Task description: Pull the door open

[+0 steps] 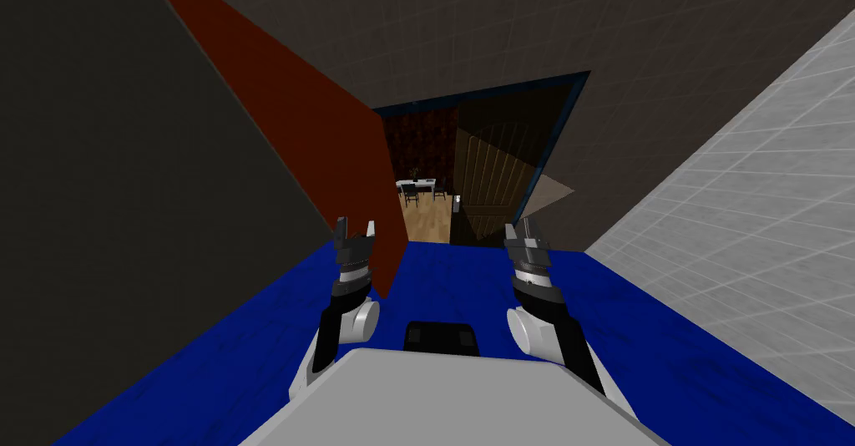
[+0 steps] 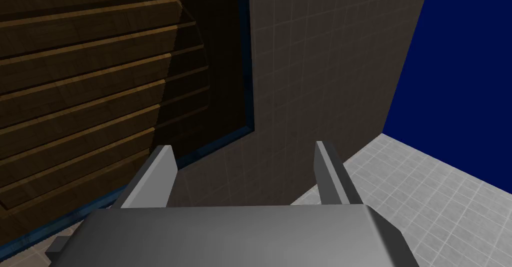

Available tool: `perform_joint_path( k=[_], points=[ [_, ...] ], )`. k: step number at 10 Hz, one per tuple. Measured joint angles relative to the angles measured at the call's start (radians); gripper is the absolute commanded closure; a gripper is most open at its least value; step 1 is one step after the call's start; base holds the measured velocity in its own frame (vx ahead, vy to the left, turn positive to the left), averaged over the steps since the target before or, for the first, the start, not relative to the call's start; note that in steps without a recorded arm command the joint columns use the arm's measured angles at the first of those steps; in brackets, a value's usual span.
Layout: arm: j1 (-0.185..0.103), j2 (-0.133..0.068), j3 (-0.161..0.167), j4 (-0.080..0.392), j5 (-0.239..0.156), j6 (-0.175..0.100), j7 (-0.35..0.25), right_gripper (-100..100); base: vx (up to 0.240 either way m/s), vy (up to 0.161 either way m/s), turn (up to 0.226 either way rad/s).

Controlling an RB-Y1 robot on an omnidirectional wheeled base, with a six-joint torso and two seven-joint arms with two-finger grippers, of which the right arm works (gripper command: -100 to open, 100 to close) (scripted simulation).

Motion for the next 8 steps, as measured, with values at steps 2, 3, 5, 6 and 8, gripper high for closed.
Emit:
perform_joint_path(
  k=[2, 3, 5, 6, 8],
  points=[
    [-0.026, -0.015, -0.011, 0.044, 0.005, -0.001, -0.014, -100, 0.152, 0.025, -0.013],
    [-0.04, -0.021, -0.011, 0.072, 0.012, -0.004, -0.021, -100, 0.133, 0.026, -0.018],
    [-0.059, -0.032, -0.013, 0.111, 0.022, -0.004, -0.035, -100, 0.114, 0.007, -0.009],
    [-0.069, -0.038, -0.015, 0.133, 0.026, -0.008, -0.042, -100, 0.091, 0.008, -0.011],
    [-0.103, -0.047, -0.022, 0.177, 0.035, -0.001, -0.054, -100, 0.086, 0.009, -0.013]
  ],
)
